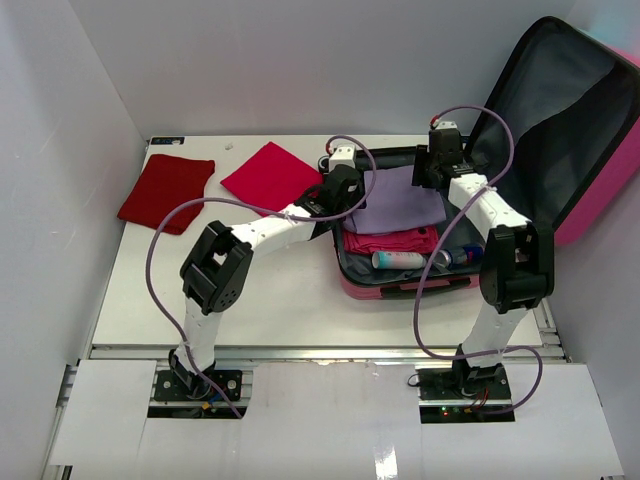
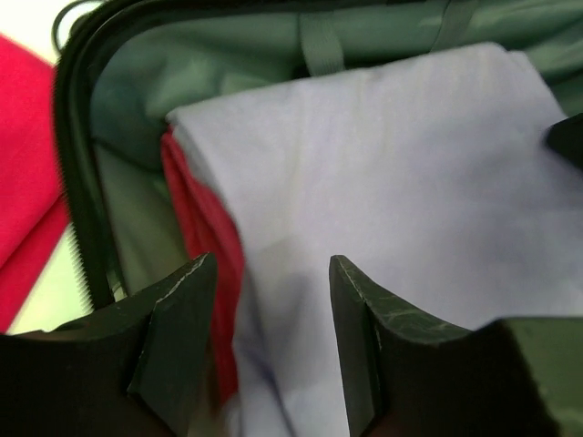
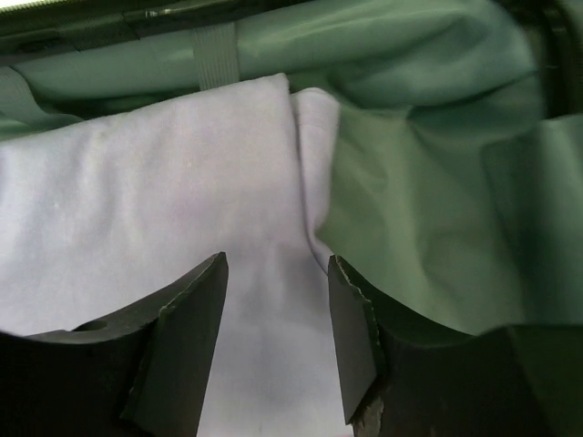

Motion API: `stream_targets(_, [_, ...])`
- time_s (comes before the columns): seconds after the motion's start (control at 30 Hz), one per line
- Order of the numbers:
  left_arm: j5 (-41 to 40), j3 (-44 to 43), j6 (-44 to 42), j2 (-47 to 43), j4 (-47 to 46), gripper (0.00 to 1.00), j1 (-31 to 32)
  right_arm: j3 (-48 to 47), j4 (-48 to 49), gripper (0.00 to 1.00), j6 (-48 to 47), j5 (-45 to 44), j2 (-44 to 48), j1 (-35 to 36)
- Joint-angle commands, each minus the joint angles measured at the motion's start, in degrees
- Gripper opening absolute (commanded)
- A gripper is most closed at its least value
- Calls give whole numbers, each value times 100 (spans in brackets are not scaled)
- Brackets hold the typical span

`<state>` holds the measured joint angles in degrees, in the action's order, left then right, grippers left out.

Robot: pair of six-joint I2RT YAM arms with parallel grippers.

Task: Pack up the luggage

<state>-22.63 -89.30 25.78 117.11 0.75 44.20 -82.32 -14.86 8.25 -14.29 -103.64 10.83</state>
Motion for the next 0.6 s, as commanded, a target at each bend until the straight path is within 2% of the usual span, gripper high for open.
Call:
stream_targets(0.0, [275,178,318,-486,914,60,-34,81,-103,47,189,-76,388,-20])
stream_targets(0.13, [417,448,445,-487,884,57,-17,199,-53,39,282,-83,152,-28])
stream_targets(0.27, [567,468,412,-314,786,49,10,156,-48,35,404,-92,-226,-122])
stream_targets(0.37, [402,336,381,-108,845,48,15,103,-58,34,493,-75,-434,-256])
stream_targets(0.57, [-170,-864,115,311,1311,50,-39,79,-75,34,417,126,-248,-283])
